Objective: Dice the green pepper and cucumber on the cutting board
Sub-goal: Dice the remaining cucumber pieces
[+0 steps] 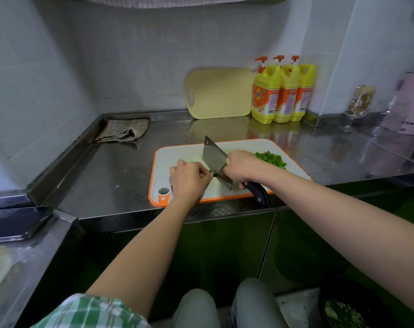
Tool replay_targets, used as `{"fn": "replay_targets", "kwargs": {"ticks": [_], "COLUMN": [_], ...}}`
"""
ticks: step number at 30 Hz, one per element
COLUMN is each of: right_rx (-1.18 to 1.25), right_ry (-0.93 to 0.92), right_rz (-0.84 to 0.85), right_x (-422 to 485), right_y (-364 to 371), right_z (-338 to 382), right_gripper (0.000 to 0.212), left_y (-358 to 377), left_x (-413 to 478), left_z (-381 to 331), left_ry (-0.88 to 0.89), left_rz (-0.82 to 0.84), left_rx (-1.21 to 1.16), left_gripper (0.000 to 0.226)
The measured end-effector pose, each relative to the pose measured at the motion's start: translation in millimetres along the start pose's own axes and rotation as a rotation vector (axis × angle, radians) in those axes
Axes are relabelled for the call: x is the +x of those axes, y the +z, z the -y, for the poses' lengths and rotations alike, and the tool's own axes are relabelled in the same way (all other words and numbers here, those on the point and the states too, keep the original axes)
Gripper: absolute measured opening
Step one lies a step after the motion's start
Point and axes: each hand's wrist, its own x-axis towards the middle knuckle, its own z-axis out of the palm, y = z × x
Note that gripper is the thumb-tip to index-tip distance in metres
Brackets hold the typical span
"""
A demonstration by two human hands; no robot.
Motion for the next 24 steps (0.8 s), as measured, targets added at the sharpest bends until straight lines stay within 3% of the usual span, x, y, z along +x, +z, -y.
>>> {"fn": "replay_targets", "kwargs": {"ticks": [5,12,18,24], "right_rx": [-0.002,0.102,0.003,0.012], "right_ry": [0.024,-0.001,0.001,0.019], "right_rz": [0.02,-0.104,0.009,0.007], "right_x": [5,7,0,5], "right_y": [12,14,4,13], "right_z": [5,-4,2,6], "right_gripper": [0.018,0.018,0.02,0.016], "left_y": [2,0,0,-2], "left_x": [0,-1,-1,-2], "left_z": [3,0,-1,-1], "left_ry": [-0.026,-0.015,-0.028,-0.014], "left_rz": [0.013,0.011,0.008,0.001], "left_rx": [-0.003,0.006,0.005,0.015], "left_gripper": [0.013,0.019,0.017,0.015]}}
